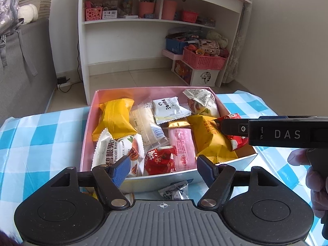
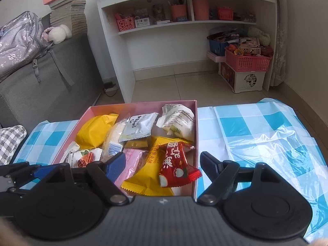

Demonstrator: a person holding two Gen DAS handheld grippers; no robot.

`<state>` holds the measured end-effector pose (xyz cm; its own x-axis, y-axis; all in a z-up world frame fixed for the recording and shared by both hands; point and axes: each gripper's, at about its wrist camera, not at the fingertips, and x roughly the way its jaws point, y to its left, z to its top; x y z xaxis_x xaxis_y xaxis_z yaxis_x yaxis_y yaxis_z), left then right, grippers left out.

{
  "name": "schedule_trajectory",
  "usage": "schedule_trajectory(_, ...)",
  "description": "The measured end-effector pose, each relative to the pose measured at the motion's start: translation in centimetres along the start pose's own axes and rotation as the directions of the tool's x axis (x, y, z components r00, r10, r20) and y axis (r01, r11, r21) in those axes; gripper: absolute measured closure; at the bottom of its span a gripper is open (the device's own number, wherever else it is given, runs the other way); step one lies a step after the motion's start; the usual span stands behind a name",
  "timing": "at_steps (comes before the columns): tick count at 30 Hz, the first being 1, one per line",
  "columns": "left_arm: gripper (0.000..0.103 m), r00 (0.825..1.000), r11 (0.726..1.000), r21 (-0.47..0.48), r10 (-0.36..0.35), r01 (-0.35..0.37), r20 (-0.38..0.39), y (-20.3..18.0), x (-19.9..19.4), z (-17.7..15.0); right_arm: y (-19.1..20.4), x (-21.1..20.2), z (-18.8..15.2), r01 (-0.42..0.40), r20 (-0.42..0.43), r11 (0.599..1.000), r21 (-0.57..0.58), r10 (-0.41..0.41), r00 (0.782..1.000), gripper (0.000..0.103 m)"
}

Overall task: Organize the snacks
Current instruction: 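Lower both red packets into the box and open both tools, then withdraw both tools from the box toward the cracker and silver packet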

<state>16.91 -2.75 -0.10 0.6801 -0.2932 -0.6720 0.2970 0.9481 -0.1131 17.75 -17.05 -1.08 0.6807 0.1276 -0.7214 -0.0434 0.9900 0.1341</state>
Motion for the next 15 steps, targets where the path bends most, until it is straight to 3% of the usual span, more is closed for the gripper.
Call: schedule_trajectory(15, 0.012, 0.999, 0.999, 0.039, 0.034, -0.033, -0.019, 0.1, -4.5, -2.8, 0.7, -3.5, -1.5, -0.014, -0.003, 0.998, -0.068, 0.014, 1.0, 0.008)
